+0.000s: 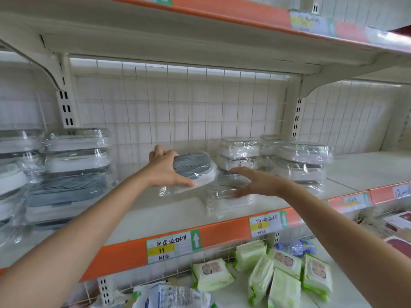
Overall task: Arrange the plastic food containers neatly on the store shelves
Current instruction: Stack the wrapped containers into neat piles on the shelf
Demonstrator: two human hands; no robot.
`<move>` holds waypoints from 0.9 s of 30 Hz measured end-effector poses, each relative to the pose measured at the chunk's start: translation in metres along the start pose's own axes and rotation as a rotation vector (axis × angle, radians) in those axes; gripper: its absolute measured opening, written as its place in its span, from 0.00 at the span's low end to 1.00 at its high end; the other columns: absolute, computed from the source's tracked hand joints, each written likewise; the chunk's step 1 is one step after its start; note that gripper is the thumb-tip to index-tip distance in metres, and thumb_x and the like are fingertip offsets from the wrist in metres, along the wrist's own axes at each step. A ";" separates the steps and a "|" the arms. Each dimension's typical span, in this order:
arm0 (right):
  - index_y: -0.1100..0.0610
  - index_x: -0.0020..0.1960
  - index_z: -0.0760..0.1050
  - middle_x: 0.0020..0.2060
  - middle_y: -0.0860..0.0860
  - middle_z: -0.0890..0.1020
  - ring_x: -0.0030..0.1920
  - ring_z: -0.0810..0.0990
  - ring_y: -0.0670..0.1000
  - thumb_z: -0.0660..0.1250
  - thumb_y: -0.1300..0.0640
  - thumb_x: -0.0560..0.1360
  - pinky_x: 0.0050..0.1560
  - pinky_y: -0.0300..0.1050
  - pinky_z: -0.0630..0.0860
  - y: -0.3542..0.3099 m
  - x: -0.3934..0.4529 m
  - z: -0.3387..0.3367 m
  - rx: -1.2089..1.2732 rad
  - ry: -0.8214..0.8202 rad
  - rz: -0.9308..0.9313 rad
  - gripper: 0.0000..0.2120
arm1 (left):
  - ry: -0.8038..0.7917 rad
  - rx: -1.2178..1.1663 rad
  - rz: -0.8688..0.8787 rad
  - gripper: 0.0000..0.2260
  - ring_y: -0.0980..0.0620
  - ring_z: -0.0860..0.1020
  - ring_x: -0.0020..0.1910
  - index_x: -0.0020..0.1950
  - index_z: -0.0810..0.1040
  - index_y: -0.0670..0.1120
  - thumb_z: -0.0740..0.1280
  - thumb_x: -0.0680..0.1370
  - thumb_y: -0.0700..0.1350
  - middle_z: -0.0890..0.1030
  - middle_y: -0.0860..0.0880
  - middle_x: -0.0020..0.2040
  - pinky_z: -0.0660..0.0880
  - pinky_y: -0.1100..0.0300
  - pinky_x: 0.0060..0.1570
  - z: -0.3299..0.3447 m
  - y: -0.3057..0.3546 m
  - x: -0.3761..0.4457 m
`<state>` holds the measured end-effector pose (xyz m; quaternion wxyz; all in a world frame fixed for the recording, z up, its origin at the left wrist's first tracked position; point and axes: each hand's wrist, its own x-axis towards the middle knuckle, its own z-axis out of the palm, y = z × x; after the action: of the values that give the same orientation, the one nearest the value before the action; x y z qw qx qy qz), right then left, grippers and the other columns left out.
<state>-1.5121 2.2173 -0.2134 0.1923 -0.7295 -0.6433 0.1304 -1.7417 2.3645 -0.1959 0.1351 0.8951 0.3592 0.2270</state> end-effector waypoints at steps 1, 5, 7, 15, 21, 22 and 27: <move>0.51 0.76 0.54 0.75 0.49 0.57 0.73 0.56 0.50 0.72 0.48 0.71 0.68 0.40 0.53 -0.002 0.006 0.005 -0.065 -0.038 -0.013 0.40 | -0.006 0.022 -0.017 0.37 0.52 0.59 0.62 0.66 0.68 0.50 0.77 0.63 0.60 0.58 0.51 0.56 0.61 0.61 0.62 -0.006 -0.008 -0.005; 0.47 0.76 0.53 0.73 0.51 0.60 0.72 0.53 0.58 0.73 0.37 0.65 0.71 0.61 0.55 -0.009 0.027 0.015 -0.324 -0.062 0.066 0.47 | -0.059 0.131 0.011 0.38 0.55 0.59 0.58 0.67 0.66 0.50 0.77 0.62 0.60 0.61 0.52 0.57 0.62 0.63 0.57 -0.022 -0.021 -0.025; 0.49 0.73 0.58 0.69 0.52 0.65 0.69 0.58 0.57 0.72 0.33 0.62 0.69 0.60 0.60 -0.017 0.034 0.015 -0.353 0.015 0.055 0.47 | -0.028 0.130 0.032 0.40 0.55 0.60 0.58 0.68 0.66 0.50 0.77 0.62 0.61 0.63 0.52 0.57 0.62 0.62 0.56 -0.031 -0.022 -0.030; 0.53 0.69 0.65 0.64 0.52 0.68 0.60 0.70 0.53 0.73 0.38 0.65 0.61 0.47 0.68 -0.066 0.052 0.022 -0.031 0.286 -0.096 0.39 | 0.237 -0.009 0.042 0.34 0.54 0.69 0.61 0.63 0.68 0.53 0.77 0.63 0.60 0.70 0.54 0.62 0.67 0.58 0.56 -0.096 -0.037 -0.060; 0.52 0.67 0.67 0.60 0.52 0.70 0.55 0.73 0.51 0.74 0.42 0.66 0.52 0.44 0.69 -0.098 0.066 0.024 0.205 0.324 -0.143 0.34 | 0.152 0.042 -0.101 0.26 0.56 0.70 0.58 0.60 0.72 0.54 0.77 0.66 0.55 0.73 0.55 0.61 0.66 0.67 0.47 -0.144 -0.087 -0.103; 0.52 0.67 0.67 0.60 0.52 0.70 0.55 0.73 0.52 0.74 0.42 0.66 0.52 0.44 0.69 -0.104 0.069 0.025 0.229 0.317 -0.146 0.34 | 0.131 0.069 -0.112 0.26 0.56 0.70 0.60 0.62 0.72 0.53 0.76 0.67 0.54 0.72 0.54 0.63 0.66 0.65 0.51 -0.143 -0.094 -0.108; 0.51 0.66 0.68 0.59 0.53 0.70 0.55 0.73 0.53 0.73 0.42 0.67 0.54 0.46 0.71 -0.141 0.076 0.026 0.229 0.304 -0.199 0.32 | 0.095 0.290 -0.139 0.26 0.52 0.70 0.66 0.69 0.71 0.52 0.72 0.73 0.54 0.72 0.52 0.69 0.64 0.63 0.58 -0.145 -0.116 -0.119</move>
<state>-1.6377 2.3092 -0.1691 0.3806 -0.6472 -0.6567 0.0716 -1.9580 2.3745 -0.1553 0.0028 0.8664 0.4554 0.2048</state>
